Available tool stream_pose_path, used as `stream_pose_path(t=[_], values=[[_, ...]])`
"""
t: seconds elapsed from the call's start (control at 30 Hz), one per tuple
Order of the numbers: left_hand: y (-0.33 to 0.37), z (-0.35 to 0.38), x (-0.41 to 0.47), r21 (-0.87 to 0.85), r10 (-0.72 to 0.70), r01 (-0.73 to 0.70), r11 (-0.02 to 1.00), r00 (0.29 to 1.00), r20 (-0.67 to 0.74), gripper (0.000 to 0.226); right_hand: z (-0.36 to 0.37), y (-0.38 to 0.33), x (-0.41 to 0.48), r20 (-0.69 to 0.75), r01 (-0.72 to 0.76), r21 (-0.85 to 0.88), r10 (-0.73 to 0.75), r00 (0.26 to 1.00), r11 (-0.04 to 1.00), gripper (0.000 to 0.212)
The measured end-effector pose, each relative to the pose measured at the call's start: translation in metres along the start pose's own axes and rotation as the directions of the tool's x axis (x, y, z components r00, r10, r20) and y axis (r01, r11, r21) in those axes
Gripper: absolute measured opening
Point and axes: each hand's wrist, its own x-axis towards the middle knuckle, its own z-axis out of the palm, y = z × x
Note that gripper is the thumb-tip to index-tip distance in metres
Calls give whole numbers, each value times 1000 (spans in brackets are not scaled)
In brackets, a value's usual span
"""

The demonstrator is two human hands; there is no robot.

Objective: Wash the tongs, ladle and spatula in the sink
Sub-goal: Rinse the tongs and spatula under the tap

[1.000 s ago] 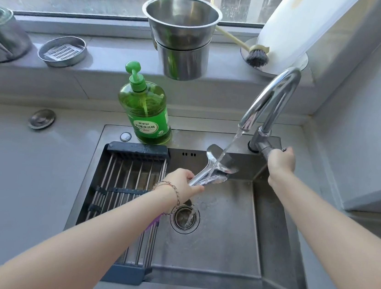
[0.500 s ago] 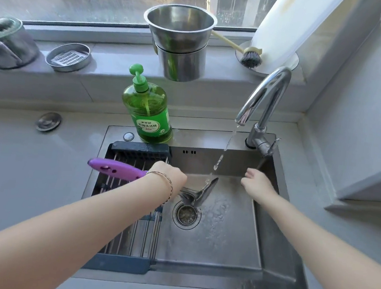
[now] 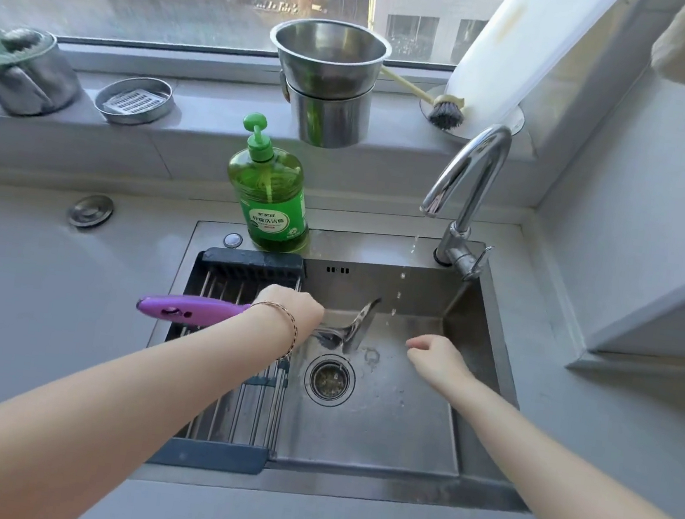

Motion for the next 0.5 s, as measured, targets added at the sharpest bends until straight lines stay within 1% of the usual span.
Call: stream_pose_path(t=[0.07,0.1,0.13,0.17,0.2,0.23,0.27,0.3,0.33,0.4,0.43,0.47,0.5], values=[[-8,5,-1,-123,-58,56,991,998,-14,23,14,-9,-5,44,-5,5,5,999,1000,29],[-11,7,-3,-220,-80,76,973,997,-12,22,23,-15,-8,87,-18,32,15,996,999,24],[-15,10,-5,-352,-96,88,932,995,-5,22,33,-23,-12,134,-44,101,31,990,994,20],[-18,15,-7,-506,-108,95,858,994,3,22,41,-34,-19,200,-98,203,57,978,974,17],[-20,21,-9,-659,-121,98,745,993,10,21,50,-45,-24,271,-157,310,71,960,938,20],[-22,28,-10,-783,-138,97,615,990,14,20,58,-55,-28,338,-213,394,75,938,894,28],[-23,34,-13,-862,-150,92,498,989,20,18,67,-65,-30,398,-268,466,71,915,843,37],[-23,41,-14,-914,-154,90,395,988,30,16,77,-73,-31,450,-327,527,69,890,784,43],[-23,48,-15,-952,-155,87,295,987,42,14,86,-82,-31,500,-392,588,63,864,708,44],[-24,61,-19,-989,-177,92,118,982,71,12,102,-98,-34,588,-525,682,45,808,509,39],[-26,67,-21,-994,-200,93,56,976,80,13,110,-104,-35,608,-561,715,24,794,417,37],[-28,73,-22,-996,-229,89,22,970,81,14,118,-110,-36,611,-571,739,2,792,358,35],[-30,80,-23,-997,-262,78,26,963,68,16,125,-115,-36,592,-550,755,-11,806,358,34]])
